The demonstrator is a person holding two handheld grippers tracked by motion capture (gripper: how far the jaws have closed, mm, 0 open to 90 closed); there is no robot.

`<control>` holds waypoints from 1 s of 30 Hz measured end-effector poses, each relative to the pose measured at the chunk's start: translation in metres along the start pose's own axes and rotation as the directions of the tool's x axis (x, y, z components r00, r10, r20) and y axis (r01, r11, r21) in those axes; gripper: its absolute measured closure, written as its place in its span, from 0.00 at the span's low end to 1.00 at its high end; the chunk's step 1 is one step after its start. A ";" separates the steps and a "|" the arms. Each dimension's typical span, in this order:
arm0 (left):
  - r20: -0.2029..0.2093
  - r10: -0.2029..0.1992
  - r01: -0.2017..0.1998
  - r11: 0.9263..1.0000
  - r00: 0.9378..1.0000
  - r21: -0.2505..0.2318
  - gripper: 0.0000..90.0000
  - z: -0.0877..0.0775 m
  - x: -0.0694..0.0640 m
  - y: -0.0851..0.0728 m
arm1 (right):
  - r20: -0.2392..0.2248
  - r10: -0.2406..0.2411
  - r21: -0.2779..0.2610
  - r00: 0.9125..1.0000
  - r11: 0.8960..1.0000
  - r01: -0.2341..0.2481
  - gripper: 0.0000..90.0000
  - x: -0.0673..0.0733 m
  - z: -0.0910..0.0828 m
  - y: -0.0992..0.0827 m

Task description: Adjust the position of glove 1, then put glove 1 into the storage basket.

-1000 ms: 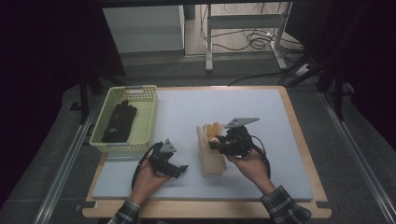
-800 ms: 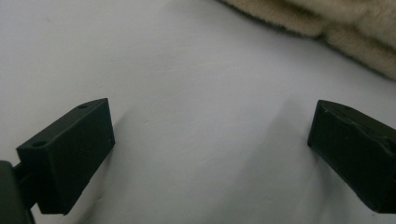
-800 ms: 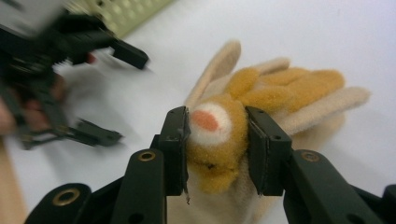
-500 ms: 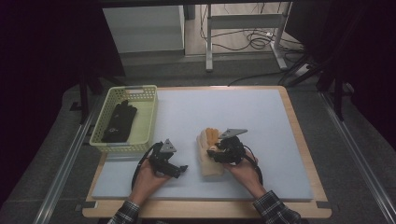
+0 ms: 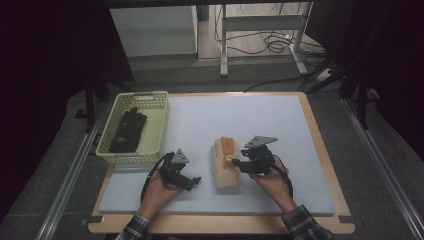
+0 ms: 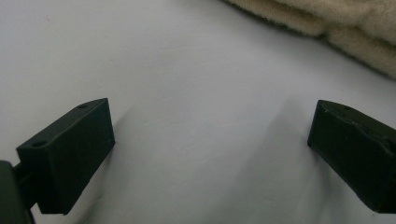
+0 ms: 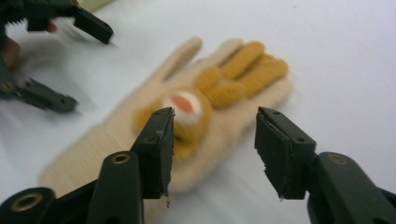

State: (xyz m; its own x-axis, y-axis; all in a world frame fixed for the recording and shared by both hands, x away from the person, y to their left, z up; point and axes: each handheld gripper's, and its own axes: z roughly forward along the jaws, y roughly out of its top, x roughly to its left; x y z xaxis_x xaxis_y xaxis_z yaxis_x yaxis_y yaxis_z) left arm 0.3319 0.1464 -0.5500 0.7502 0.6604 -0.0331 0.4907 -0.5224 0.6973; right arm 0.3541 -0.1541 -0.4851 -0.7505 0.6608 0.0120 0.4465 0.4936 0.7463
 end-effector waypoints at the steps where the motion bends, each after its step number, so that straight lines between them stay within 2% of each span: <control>1: 0.000 -0.002 0.002 1.000 1.000 -0.001 0.01 0.000 0.000 0.000 | -0.001 0.001 0.006 1.000 1.000 -0.001 0.61 -0.003 -0.002 -0.006; 3: 0.000 -0.002 0.002 1.000 1.000 -0.002 0.01 0.000 0.000 0.000 | -0.003 0.000 0.010 1.000 1.000 0.000 0.65 -0.004 -0.003 -0.008; 4: 0.000 -0.003 0.003 1.000 1.000 -0.001 0.01 0.000 0.000 0.000 | -0.003 0.001 0.017 1.000 1.000 -0.001 0.70 -0.005 -0.004 -0.010; 5: 0.001 -0.003 0.003 1.000 1.000 -0.002 0.01 0.000 0.000 0.000 | -0.010 0.001 0.028 1.000 1.000 0.000 0.80 -0.006 -0.004 -0.017; 10: 0.002 -0.002 0.002 1.000 1.000 0.000 0.01 0.000 0.000 0.000 | -0.040 0.011 0.044 0.999 0.999 -0.009 0.96 -0.005 -0.002 -0.031; 16: 0.002 -0.002 0.002 1.000 1.000 0.000 0.01 0.000 0.000 0.000 | -0.070 -0.010 0.055 0.998 0.998 0.014 0.98 0.001 0.003 -0.041; 24: 0.001 -0.001 0.001 1.000 1.000 0.000 0.01 0.000 0.000 0.000 | -0.096 -0.027 0.066 0.995 0.997 0.033 0.98 0.008 0.009 -0.045; 27: -0.006 0.012 -0.012 1.000 1.000 -0.010 0.03 -0.001 -0.001 0.000 | -0.097 -0.030 0.071 0.995 0.997 0.037 0.98 0.010 0.011 -0.045; 28: -0.023 0.014 -0.015 1.000 1.000 -0.015 0.03 -0.002 -0.003 -0.001 | -0.101 -0.030 0.072 0.994 0.997 0.037 0.98 0.010 0.012 -0.045; 30: -0.016 0.001 -0.001 1.000 1.000 0.000 0.03 -0.005 -0.004 -0.002 | -0.113 -0.025 0.069 0.993 0.997 0.033 0.98 0.012 0.015 -0.045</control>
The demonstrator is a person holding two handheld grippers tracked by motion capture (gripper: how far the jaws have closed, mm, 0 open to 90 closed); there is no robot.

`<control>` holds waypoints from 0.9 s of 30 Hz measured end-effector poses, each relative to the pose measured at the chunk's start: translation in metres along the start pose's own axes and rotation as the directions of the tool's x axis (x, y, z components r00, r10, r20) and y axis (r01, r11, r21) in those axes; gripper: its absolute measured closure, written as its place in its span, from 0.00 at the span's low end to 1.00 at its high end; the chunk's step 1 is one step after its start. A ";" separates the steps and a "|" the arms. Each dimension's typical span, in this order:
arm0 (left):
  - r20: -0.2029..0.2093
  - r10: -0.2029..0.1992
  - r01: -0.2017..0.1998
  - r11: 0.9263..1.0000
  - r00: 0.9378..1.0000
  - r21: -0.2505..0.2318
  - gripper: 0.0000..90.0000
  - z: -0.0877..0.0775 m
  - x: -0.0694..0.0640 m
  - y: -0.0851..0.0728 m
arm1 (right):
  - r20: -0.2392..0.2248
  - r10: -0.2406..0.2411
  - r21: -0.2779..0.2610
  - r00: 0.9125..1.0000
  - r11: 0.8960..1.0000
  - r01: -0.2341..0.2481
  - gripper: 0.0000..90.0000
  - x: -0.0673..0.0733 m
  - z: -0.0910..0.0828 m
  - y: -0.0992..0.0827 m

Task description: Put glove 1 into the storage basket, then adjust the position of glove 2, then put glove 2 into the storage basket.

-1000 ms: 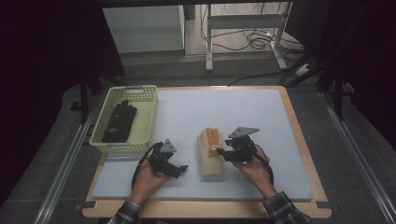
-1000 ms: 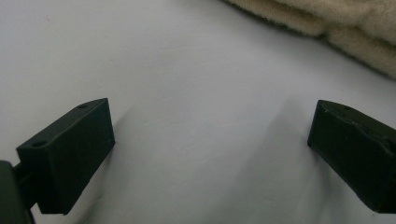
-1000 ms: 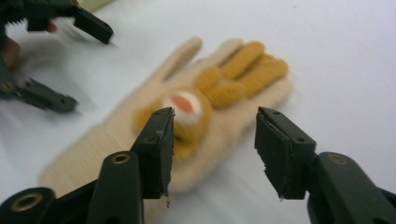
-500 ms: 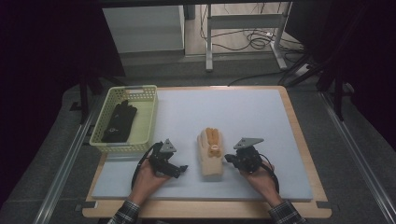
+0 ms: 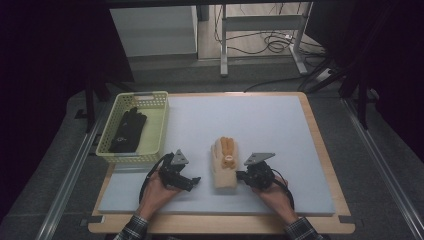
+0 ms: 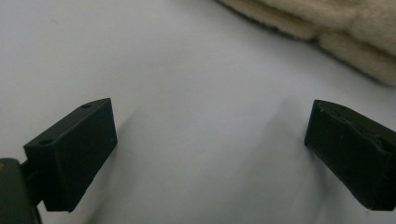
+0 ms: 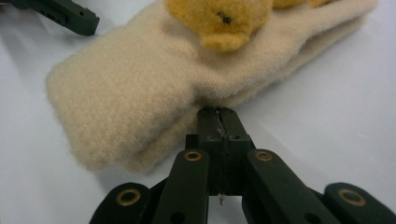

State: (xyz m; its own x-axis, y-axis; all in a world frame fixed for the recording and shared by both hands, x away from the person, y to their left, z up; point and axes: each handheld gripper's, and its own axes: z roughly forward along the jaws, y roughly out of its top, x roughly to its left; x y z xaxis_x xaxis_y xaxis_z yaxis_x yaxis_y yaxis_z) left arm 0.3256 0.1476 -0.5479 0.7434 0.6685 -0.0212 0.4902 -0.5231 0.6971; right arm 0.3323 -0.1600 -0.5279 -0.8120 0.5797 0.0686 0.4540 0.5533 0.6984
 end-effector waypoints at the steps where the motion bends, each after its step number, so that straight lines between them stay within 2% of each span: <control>1: -0.006 -0.001 0.001 1.000 1.000 0.003 0.02 -0.002 -0.001 -0.001 | -0.002 -0.003 -0.001 1.000 1.000 0.003 0.98 0.001 0.001 0.001; 5: -0.021 0.007 -0.007 1.000 1.000 0.007 0.02 -0.010 -0.002 -0.004 | -0.009 -0.014 0.004 1.000 1.000 0.014 0.98 0.005 0.004 0.003; 10: -0.025 -0.015 0.015 1.000 1.000 0.007 0.02 -0.022 0.000 -0.012 | -0.020 -0.021 -0.002 1.000 1.000 0.020 0.98 0.010 0.009 0.006; 15: -0.046 -0.036 0.037 0.999 0.998 0.039 0.02 -0.028 0.005 -0.026 | -0.029 -0.026 0.003 0.999 1.000 0.027 0.97 0.014 0.013 0.010; 16: -0.040 -0.052 0.053 0.998 0.998 0.033 0.02 -0.030 0.006 -0.030 | -0.034 -0.026 0.004 0.999 1.000 0.026 0.97 0.015 0.015 0.012; 20: -0.043 -0.063 0.064 0.998 0.997 0.022 0.02 -0.033 0.009 -0.036 | -0.039 -0.035 0.002 0.999 0.999 0.035 0.97 0.018 0.019 0.015; 23: -0.035 -0.061 0.061 0.998 0.998 0.002 0.02 -0.034 0.010 -0.040 | -0.044 -0.035 0.004 0.998 0.999 0.035 0.97 0.019 0.021 0.016; 27: -0.032 -0.061 0.061 0.998 0.998 0.004 0.02 -0.034 0.011 -0.040 | -0.051 -0.037 0.000 0.998 0.999 0.037 0.96 0.022 0.026 0.020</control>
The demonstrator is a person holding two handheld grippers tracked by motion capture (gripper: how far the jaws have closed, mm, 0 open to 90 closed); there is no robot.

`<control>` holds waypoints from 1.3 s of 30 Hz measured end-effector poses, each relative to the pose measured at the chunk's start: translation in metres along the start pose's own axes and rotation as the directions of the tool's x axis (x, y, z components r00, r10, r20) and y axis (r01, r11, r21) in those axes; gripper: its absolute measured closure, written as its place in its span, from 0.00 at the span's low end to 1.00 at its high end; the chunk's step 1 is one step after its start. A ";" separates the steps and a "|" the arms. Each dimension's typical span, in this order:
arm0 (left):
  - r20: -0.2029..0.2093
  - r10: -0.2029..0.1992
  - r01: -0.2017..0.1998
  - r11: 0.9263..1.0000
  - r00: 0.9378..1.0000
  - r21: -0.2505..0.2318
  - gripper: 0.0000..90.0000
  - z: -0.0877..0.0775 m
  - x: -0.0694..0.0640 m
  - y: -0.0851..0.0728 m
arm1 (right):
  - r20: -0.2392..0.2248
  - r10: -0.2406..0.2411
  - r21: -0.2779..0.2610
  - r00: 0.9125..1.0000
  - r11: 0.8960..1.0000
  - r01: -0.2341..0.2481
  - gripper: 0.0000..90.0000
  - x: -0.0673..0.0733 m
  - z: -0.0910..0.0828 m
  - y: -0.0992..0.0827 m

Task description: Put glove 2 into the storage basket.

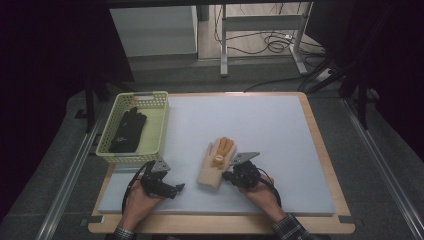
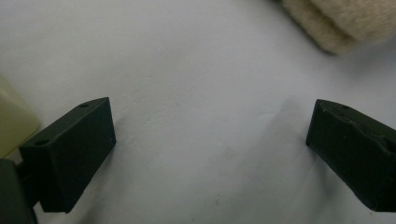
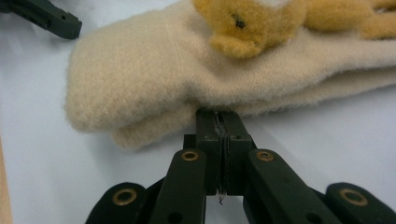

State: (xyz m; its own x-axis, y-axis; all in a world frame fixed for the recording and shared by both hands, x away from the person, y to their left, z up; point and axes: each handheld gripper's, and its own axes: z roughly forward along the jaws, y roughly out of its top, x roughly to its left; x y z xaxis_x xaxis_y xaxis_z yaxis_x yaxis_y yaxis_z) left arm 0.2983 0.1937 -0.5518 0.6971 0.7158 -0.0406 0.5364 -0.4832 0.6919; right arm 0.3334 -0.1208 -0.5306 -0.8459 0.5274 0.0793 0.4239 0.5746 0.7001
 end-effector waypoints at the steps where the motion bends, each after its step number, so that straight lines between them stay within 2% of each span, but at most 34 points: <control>1: 0.001 -0.002 0.002 1.000 1.000 0.000 0.02 0.000 0.000 0.000 | -0.001 -0.005 0.000 1.000 1.000 0.005 0.96 0.002 0.003 0.002; 28: 0.004 -0.005 0.005 1.000 1.000 0.000 0.02 0.000 0.001 0.000 | 0.001 -0.016 -0.014 1.000 1.000 0.016 0.96 0.012 0.041 0.034; 34: 0.004 -0.005 0.005 1.000 1.000 0.000 0.02 0.000 0.001 0.000 | -0.008 -0.014 -0.020 1.000 1.000 0.014 0.94 0.012 0.044 0.036; 39: 0.005 -0.006 0.006 1.000 1.000 0.000 0.02 0.000 0.001 0.000 | -0.010 -0.029 -0.009 1.000 1.000 0.029 0.89 0.013 0.037 0.034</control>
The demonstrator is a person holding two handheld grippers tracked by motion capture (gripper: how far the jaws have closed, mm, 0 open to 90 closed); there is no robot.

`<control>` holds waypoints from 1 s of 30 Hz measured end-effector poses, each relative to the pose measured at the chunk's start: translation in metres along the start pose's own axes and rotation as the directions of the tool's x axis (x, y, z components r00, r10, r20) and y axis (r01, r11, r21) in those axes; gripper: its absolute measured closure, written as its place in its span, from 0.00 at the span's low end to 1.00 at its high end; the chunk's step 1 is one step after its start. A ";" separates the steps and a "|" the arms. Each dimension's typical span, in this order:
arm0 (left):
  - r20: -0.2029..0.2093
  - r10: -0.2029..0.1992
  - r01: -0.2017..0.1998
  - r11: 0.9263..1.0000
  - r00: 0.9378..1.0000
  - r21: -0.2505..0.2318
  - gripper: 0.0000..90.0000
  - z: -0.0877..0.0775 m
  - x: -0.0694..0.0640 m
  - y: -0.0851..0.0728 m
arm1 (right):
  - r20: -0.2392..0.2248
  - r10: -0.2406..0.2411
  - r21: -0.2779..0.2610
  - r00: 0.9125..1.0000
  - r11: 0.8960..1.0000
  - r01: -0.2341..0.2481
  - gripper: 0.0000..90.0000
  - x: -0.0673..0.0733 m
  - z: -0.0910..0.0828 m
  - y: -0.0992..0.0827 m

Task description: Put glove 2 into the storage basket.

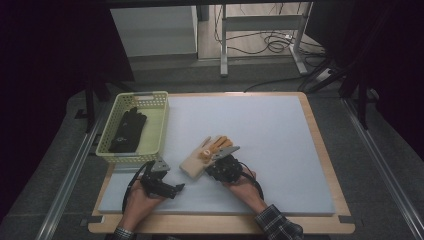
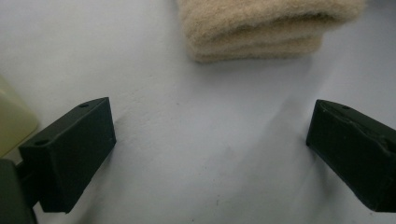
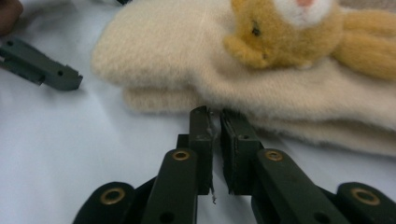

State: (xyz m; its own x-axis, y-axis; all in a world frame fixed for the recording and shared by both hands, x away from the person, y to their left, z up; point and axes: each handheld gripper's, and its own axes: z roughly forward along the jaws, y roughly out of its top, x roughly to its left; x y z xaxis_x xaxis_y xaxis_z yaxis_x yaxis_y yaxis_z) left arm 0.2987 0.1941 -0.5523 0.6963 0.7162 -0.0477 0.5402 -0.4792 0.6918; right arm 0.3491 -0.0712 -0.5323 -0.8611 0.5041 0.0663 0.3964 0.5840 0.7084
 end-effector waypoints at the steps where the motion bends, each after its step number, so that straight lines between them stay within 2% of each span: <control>1: -0.001 0.000 0.000 1.000 1.000 0.000 0.02 0.000 0.000 0.000 | 0.002 -0.001 -0.011 1.000 1.000 0.001 0.87 -0.001 -0.006 -0.002; 4: -0.001 0.001 -0.001 1.000 1.000 0.000 0.02 0.000 0.000 0.000 | 0.013 -0.004 -0.021 1.000 1.000 0.005 0.85 -0.003 -0.012 -0.004; 8: -0.003 0.002 -0.002 1.000 1.000 0.001 0.01 0.000 0.000 0.000 | 0.051 0.010 -0.031 0.999 0.999 -0.008 0.75 -0.013 -0.027 -0.009; 14: -0.003 0.002 -0.002 1.000 1.000 0.001 0.01 0.000 0.000 0.000 | 0.095 0.038 -0.036 0.995 0.999 -0.035 0.51 -0.026 -0.043 -0.020; 19: -0.004 0.002 -0.002 1.000 1.000 0.002 0.02 0.000 0.000 0.000 | 0.129 0.062 -0.043 0.990 0.997 -0.057 0.37 -0.038 -0.056 -0.031; 23: -0.004 0.001 -0.001 1.000 1.000 0.003 0.02 0.000 0.000 0.000 | 0.155 0.067 -0.044 0.986 0.997 -0.061 0.30 -0.046 -0.066 -0.039; 30: -0.005 0.002 -0.002 1.000 1.000 0.004 0.02 0.000 0.000 0.000 | 0.194 0.072 -0.036 0.978 0.997 -0.066 0.24 -0.057 -0.079 -0.053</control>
State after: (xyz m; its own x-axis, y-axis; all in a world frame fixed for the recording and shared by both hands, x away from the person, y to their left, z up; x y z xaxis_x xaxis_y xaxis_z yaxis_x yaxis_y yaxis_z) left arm 0.2987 0.1936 -0.5522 0.6950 0.7178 -0.0424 0.5404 -0.4825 0.6893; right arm 0.3524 -0.1811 -0.5178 -0.7522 0.6586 -0.0210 0.4405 0.5263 0.7273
